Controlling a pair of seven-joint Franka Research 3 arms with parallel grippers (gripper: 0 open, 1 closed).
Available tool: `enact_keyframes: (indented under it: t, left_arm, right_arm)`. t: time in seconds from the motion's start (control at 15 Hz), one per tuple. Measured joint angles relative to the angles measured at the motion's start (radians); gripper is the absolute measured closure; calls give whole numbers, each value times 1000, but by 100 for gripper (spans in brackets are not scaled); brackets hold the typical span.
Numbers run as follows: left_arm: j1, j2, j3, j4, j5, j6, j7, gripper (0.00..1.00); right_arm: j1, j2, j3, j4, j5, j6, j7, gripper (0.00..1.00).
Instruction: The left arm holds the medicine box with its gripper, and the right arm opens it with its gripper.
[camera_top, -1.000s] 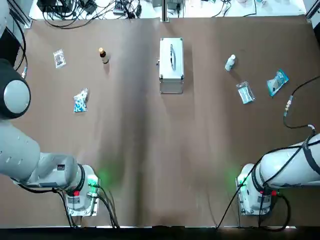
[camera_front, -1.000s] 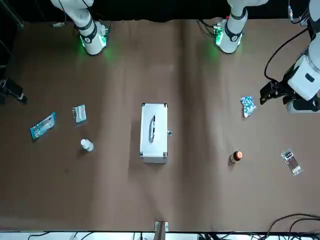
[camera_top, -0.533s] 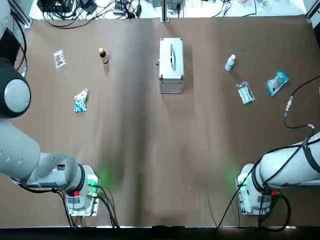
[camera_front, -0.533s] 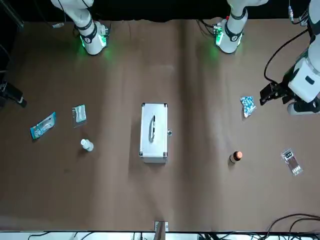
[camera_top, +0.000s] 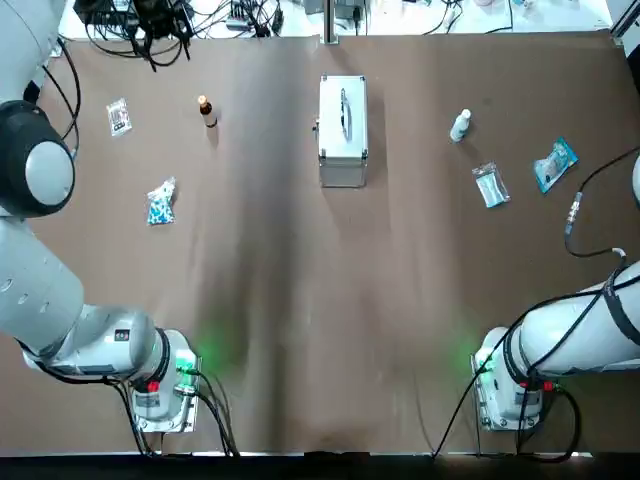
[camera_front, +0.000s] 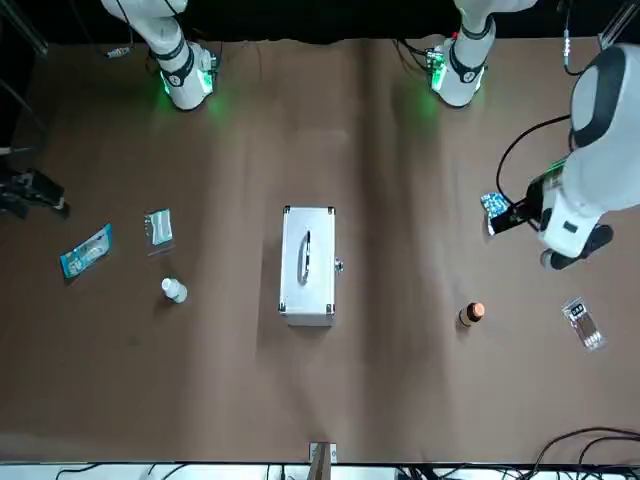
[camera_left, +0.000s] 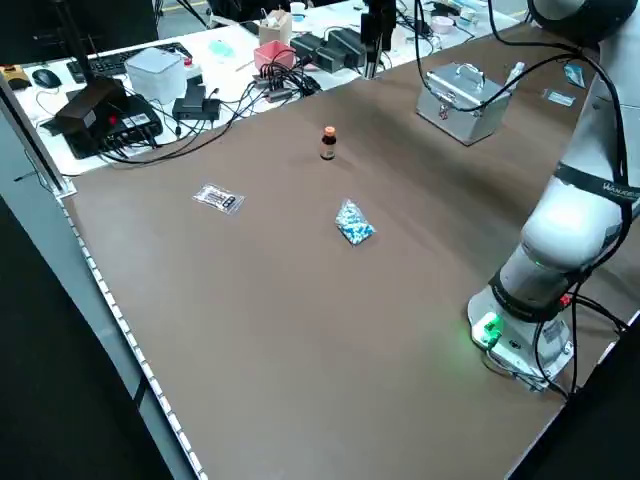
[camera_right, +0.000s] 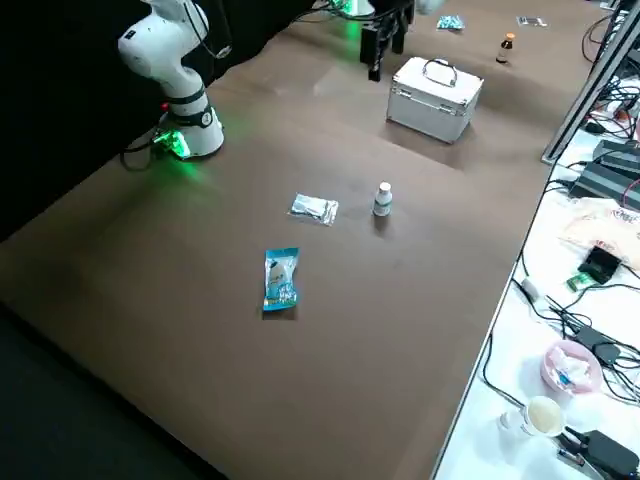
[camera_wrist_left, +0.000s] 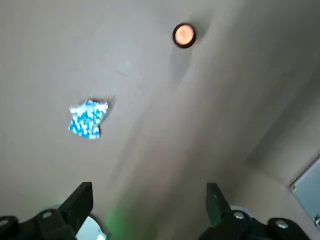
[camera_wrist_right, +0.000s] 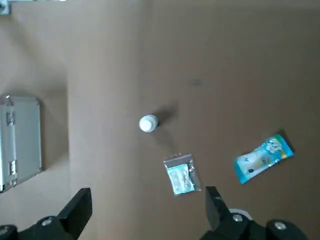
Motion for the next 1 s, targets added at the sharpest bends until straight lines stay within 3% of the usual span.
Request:
enact_keyframes:
  t: [0.13,0.2,0.47,0.8,1.0]
  left_arm:
    - [-2,1,-2,-53,-5,26,-75,0]
    - [-4,-1,-12,-124,-11,90,-151,0]
    - [-11,-4,-32,-269,-54,272,-339,0]
    - [-26,10,-36,-374,-153,439,-572,0]
    - [-83,73,-44,-389,-173,533,-762,0]
  right_arm:
    - [54,4,4,-1,0,-1,1,0]
    - [111,15,5,-3,0,2,24,0]
    - [202,55,8,-3,-1,8,141,0]
    - [345,82,11,-3,0,14,255,0]
    - [413,100,12,-3,3,59,306,0]
